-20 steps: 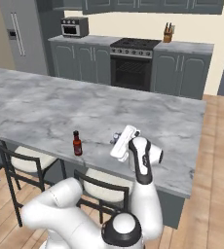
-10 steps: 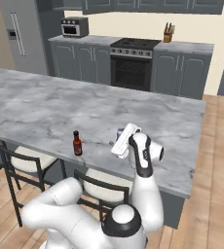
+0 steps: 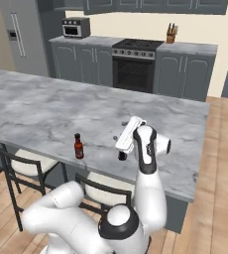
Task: The dining table condiment station is running low on condiment bottle. Refill the condiment station by opening the cabinet and taking the condiment bottle from the cabinet and placing it on the dining table.
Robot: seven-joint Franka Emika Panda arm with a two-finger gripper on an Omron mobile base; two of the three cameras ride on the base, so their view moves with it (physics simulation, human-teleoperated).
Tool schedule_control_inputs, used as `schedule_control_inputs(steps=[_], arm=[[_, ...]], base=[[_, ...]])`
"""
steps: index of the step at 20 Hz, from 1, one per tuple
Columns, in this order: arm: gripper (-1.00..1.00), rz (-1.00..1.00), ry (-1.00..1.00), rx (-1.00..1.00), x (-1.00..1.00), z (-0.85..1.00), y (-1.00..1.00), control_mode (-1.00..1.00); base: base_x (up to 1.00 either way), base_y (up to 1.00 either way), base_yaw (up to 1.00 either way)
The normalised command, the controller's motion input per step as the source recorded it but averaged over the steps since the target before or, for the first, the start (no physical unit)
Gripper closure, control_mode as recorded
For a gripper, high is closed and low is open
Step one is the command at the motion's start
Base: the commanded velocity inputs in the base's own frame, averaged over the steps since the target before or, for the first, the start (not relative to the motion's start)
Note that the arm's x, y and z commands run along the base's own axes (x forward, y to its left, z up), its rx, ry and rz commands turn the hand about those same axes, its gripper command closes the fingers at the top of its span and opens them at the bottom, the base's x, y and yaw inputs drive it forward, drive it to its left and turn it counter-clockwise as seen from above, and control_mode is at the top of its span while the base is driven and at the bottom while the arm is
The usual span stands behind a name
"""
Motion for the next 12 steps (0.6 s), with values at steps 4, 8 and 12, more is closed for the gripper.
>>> schedule_control_inputs(steps=[4,8,12], arm=[[-1.0,0.0,0.0,-0.07,-0.3,0.61,0.0,-1.0],[-1.0,-0.01,0.0,-0.01,-0.8,0.27,0.0,-1.0],[-1.0,-0.04,0.0,-0.01,-0.93,0.31,0.14,-1.0]], base=[[0.0,0.0,0.0],[0.0,0.0,0.0],[0.0,0.0,0.0]])
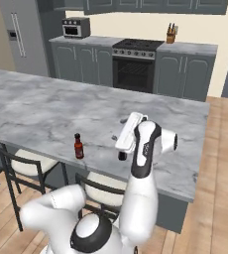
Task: The dining table condiment station is running low on condiment bottle. Refill the condiment station by opening the cabinet and taking the condiment bottle from the cabinet and placing it on the dining table.
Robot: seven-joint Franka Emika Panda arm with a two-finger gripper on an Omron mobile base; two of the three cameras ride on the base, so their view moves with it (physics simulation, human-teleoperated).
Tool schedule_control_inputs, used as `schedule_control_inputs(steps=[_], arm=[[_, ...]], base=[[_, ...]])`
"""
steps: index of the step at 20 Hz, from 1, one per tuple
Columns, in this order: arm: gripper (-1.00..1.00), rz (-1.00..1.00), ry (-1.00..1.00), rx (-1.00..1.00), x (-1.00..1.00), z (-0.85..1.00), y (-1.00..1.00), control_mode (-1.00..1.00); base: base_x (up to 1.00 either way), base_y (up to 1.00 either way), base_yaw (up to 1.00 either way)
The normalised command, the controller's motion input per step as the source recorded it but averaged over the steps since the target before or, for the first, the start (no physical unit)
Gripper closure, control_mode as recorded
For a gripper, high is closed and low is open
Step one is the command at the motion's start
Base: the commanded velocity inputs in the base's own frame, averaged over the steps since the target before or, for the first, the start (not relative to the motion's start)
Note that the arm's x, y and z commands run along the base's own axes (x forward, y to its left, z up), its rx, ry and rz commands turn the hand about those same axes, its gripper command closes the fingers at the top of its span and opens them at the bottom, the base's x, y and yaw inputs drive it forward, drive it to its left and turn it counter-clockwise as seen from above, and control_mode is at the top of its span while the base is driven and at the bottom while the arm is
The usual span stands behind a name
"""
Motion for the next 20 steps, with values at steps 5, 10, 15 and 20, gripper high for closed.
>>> schedule_control_inputs(steps=[5,10,15,20], arm=[[-1.0,-0.06,-0.02,-0.06,-0.96,0.37,0.13,-1.0],[-1.0,-0.07,-0.01,-0.15,-0.77,0.73,0.22,-1.0],[-1.0,-0.09,0.0,-0.21,-0.63,0.86,0.31,-1.0],[-1.0,-0.1,-0.02,-0.23,-0.58,0.84,0.36,-1.0]], base=[[0.0,0.0,0.0],[0.0,0.0,0.0],[0.0,0.0,0.0],[0.0,0.0,0.0]])
